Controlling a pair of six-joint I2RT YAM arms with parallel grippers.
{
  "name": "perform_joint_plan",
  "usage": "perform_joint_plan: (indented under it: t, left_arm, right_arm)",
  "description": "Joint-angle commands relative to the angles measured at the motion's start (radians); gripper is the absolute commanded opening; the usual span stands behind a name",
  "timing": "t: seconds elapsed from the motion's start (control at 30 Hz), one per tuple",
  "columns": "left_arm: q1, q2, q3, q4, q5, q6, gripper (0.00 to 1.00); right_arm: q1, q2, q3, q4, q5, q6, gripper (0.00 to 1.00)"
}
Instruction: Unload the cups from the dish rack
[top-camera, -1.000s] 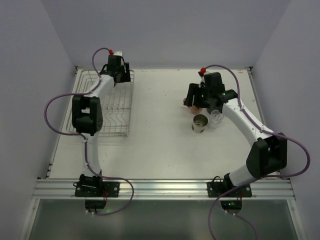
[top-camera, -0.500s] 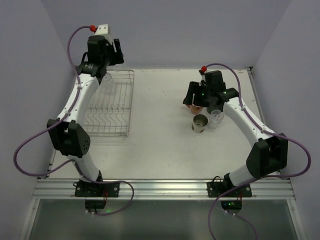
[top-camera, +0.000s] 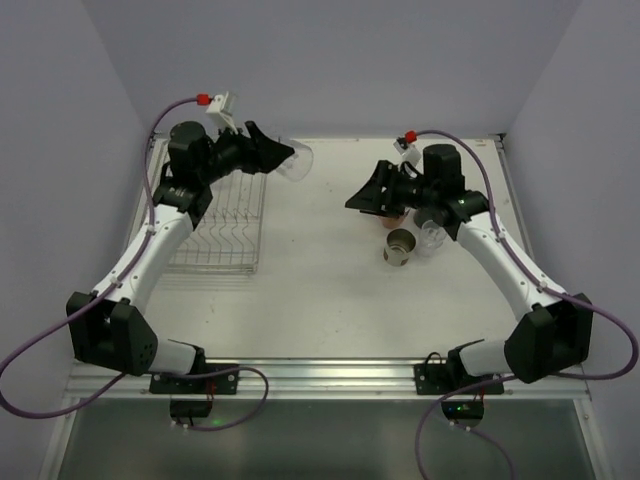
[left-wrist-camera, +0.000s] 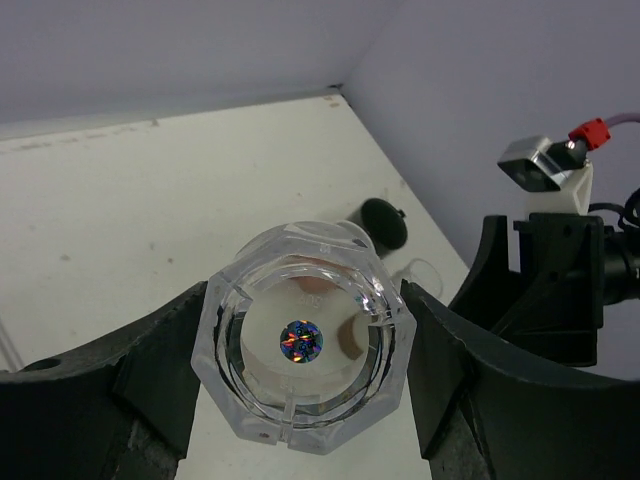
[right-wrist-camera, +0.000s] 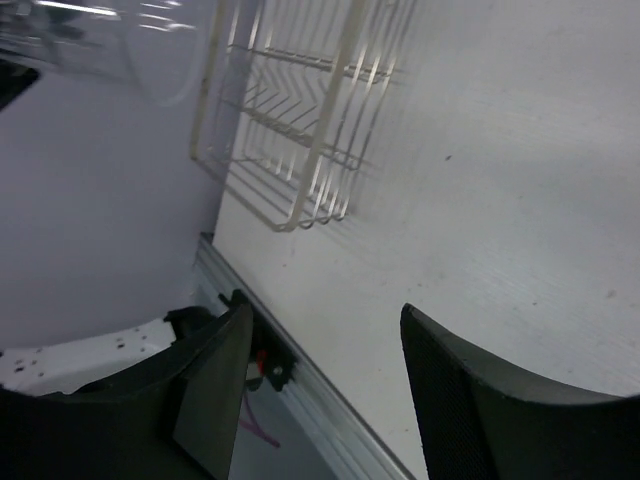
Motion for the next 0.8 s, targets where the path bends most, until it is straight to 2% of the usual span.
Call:
perform_joint_plan:
  t: [0.0, 0.17, 0.3, 0.57, 0.67, 0.77]
  left_arm:
    - [-0.012, -0.048, -0.096, 0.307, 0.214, -0.172, 0.0]
    - [-0.038, -0.062, -0.214, 0.43, 0.27, -0.255, 0.0]
    - [-0.057, -0.061, -0.268, 0.522, 0.29, -0.308, 0.0]
    - [-0.098, -0.05, -0.312, 0.599, 0.293, -0.359, 0.0]
    - [-0.104, -0.047, -0.318, 0.605, 0.291, -0.367, 0.0]
    - [-0.115, -0.041, -0.332, 0.623, 0.291, -0.387, 0.0]
  right_arm:
    - [-0.01, -0.103, -0.095, 0.267, -0.247, 0.187, 0.63]
    - [-0.013, -0.159, -0.281, 0.631, -0.371, 0.411, 0.61]
    - [-0.013, -0.156, -0.388, 0.829, -0.42, 0.513, 0.6]
    - [-0.012, -0.099, -0.469, 1.248, -0.463, 0.714, 0.57]
    - [-0.013, -0.087, -0.462, 1.333, -0.458, 0.755, 0.56]
    - [-0.013, -0.062, -0.428, 1.331, -0.454, 0.759, 0.56]
